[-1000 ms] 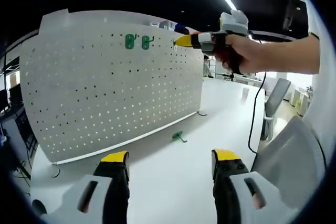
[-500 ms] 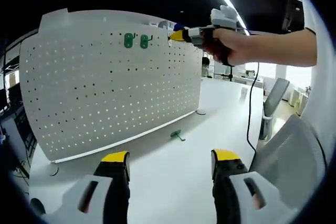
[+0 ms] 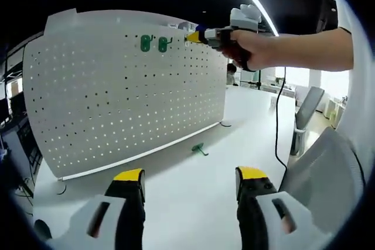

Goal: Insert the hook assembly into the mounting plate slot until the hook locks in place.

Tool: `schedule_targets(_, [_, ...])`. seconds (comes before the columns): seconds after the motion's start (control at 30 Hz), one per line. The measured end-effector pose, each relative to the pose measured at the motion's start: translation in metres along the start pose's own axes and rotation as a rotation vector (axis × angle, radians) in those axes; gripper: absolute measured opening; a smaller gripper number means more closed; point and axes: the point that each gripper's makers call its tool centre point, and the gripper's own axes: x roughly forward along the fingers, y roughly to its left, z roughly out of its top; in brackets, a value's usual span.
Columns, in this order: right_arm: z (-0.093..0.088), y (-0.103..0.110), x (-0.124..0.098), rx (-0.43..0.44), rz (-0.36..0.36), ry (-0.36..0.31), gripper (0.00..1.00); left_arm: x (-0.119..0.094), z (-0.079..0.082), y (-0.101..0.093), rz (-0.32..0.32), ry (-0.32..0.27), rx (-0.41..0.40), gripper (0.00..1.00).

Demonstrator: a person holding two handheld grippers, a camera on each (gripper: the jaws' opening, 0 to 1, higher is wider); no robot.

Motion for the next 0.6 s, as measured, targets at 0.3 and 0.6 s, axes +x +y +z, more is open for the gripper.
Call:
schedule_targets(0.3, [0.0,-0.003,0.009,0.006,-0.019,-0.011,0.0,0.0,-0.002,0.002,0.01,0.009,-0.008,0.64])
schedule_targets(0.6, [-0.003,0.0,0.015,0.006,-0.016,-0.008,0.0,-0.001,-0.005,0.005,0.016,0.017,-0.015,0.64])
